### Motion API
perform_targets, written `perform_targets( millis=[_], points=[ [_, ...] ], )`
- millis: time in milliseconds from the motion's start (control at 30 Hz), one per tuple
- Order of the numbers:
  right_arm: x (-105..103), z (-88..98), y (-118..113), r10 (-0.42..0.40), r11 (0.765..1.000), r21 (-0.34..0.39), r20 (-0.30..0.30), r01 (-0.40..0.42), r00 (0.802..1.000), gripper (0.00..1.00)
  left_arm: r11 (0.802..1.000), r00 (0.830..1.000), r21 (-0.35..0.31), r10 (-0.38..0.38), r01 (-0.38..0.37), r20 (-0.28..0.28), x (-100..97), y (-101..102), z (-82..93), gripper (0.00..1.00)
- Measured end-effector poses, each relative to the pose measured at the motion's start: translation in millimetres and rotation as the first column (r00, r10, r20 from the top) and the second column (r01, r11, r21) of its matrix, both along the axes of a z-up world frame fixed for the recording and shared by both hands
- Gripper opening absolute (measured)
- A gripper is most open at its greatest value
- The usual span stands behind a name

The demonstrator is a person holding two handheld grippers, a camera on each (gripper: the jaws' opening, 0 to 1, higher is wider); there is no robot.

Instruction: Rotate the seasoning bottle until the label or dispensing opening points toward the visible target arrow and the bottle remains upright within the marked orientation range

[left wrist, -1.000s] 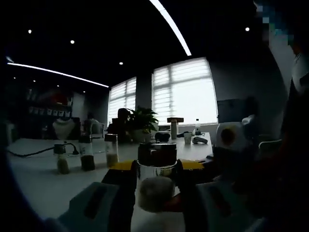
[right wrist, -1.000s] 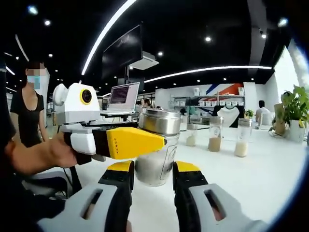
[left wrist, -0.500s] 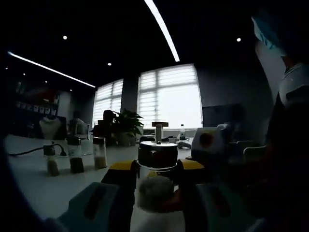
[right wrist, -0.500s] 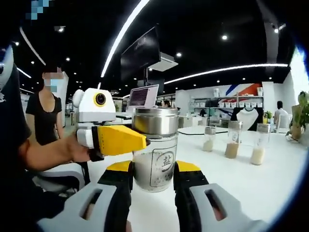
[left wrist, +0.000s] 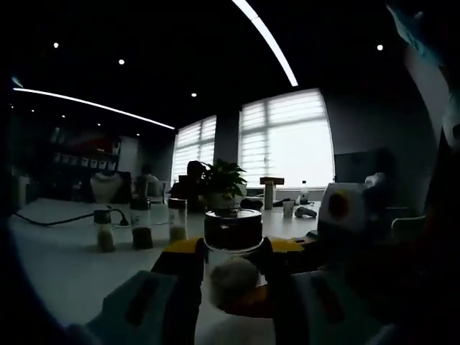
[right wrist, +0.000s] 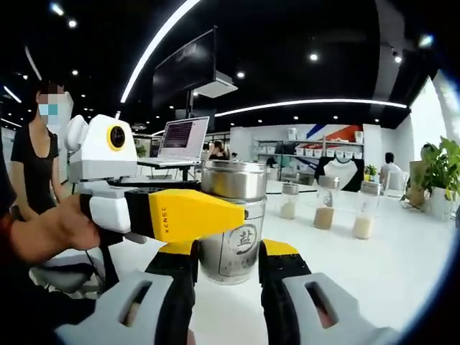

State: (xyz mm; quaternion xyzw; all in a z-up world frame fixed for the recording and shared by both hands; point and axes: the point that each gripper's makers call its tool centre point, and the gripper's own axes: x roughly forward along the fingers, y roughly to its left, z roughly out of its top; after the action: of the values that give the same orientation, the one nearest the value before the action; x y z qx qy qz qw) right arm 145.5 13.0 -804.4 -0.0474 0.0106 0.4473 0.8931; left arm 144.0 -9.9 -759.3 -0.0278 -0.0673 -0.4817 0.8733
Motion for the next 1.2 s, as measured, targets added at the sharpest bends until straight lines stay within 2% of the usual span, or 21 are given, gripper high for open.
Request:
perform_targets(
  millis=[33, 67, 100, 133, 233, 300, 333, 367, 433, 500, 600, 667, 733, 800, 833, 900, 967, 1000, 1033, 1100, 1200],
  points=[
    [-2, 2.0, -1, 0.014, 1.0, 0.012, 0.001, -0.014, 1.0, 0.31, 1.0, 1.0, -0.007, -0.014, 0.014, -0.001, -1.8, 0, 1.1, 0.34],
    [-8, 8.4, 1, 0.084, 0.996, 0.025, 0.032, -0.084, 0.996, 0.31, 0.994, 0.995, -0.051, -0.1, 0.099, -0.008, -12.6, -1, 8.2, 0.34],
    [-13, 12.6, 3, 0.13, 0.99, 0.041, 0.039, -0.132, 0.991, 0.32, 0.991, 0.993, -0.058, -0.121, 0.121, 0.002, -15.7, -1, 10.5, 0.34],
    [-18, 13.6, 4, 0.162, 0.986, 0.038, 0.032, -0.164, 0.986, 0.33, 0.984, 0.986, -0.056, -0.167, 0.168, 0.01, -22.6, -1, 12.9, 0.34],
    [-27, 18.3, 6, 0.21, 0.977, 0.027, 0.052, -0.212, 0.976, 0.33, 0.974, 0.974, -0.033, -0.225, 0.226, 0.034, -31.8, -4, 17.0, 0.35],
    [-23, 19.9, 4, 0.164, 0.986, 0.022, 0.064, -0.166, 0.984, 0.33, 0.976, 0.977, -0.034, -0.212, 0.213, 0.028, -28.7, -5, 17.9, 0.35],
    [-22, 19.6, 4, 0.157, 0.987, 0.029, 0.047, -0.159, 0.986, 0.33, 0.978, 0.979, -0.039, -0.204, 0.205, 0.021, -27.2, -6, 18.2, 0.35],
    [-19, 18.8, 2, 0.123, 0.991, 0.045, 0.025, -0.124, 0.992, 0.33, 0.985, 0.986, -0.05, -0.168, 0.168, 0.009, -22.7, -7, 18.1, 0.35],
    [-6, 15.9, -5, 0.005, 0.999, 0.035, 0.033, -0.006, 0.999, 0.32, 0.996, 0.996, -0.04, -0.084, 0.083, -0.004, -11.7, -8, 15.0, 0.35],
    [2, 12.3, -10, -0.073, 0.997, 0.017, 0.024, 0.072, 0.997, 0.32, 0.999, 0.999, -0.035, -0.025, 0.024, -0.025, -4.6, -9, 11.8, 0.34],
    [13, 6.2, -18, -0.19, 0.979, 0.06, -0.057, 0.194, 0.98, 0.33, 0.997, 0.996, -0.042, 0.065, -0.068, -0.061, 6.3, -12, 6.8, 0.34],
    [16, 2.7, -20, -0.223, 0.972, 0.057, -0.06, 0.226, 0.973, 0.33, 0.995, 0.995, -0.007, 0.095, -0.096, -0.032, 8.8, -17, 3.6, 0.34],
    [18, 1.1, -22, -0.231, 0.972, 0.034, -0.05, 0.233, 0.972, 0.33, 0.996, 0.996, 0.014, 0.085, -0.085, -0.02, 9.1, -20, 2.0, 0.34],
    [17, 3.5, -25, -0.214, 0.976, 0.023, -0.026, 0.215, 0.976, 0.33, 0.998, 0.998, 0.008, 0.056, -0.056, -0.019, 8.5, -19, 4.0, 0.33],
    [16, 6.4, -22, -0.173, 0.984, 0.027, -0.011, 0.173, 0.985, 0.33, 0.999, 0.999, 0.006, 0.037, -0.036, -0.012, 7.8, -17, 5.6, 0.33],
    [7, 11.5, -15, -0.012, 0.997, 0.075, -0.016, 0.013, 1.0, 0.33, 1.0, 1.0, -0.015, 0.01, -0.01, -0.022, 8.6, -11, 9.7, 0.33],
    [0, 11.6, -16, 0.087, 0.991, 0.11, -0.044, -0.082, 0.995, 0.32, 0.998, 0.998, -0.026, -0.059, 0.058, -0.036, 3.8, -10, 10.7, 0.33],
    [-1, 11.6, -17, 0.096, 0.99, 0.109, -0.048, -0.09, 0.994, 0.32, 0.994, 0.993, -0.035, -0.102, 0.1, -0.064, 0.5, -9, 9.3, 0.33],
    [0, 11.2, -19, 0.084, 0.993, 0.09, -0.032, -0.08, 0.996, 0.32, 0.99, 0.989, -0.051, -0.138, 0.135, -0.055, -3.4, -10, 11.0, 0.33],
    [-3, 13.6, -16, 0.094, 0.995, 0.042, 0.024, -0.095, 0.995, 0.32, 0.987, 0.988, -0.04, -0.154, 0.153, -0.012, -5.6, -11, 12.0, 0.33],
    [-2, 12.4, -15, 0.047, 0.998, 0.03, 0.023, -0.048, 0.999, 0.32, 0.99, 0.99, -0.025, -0.138, 0.138, -0.01, -4.4, -12, 11.4, 0.33]
  ],
)
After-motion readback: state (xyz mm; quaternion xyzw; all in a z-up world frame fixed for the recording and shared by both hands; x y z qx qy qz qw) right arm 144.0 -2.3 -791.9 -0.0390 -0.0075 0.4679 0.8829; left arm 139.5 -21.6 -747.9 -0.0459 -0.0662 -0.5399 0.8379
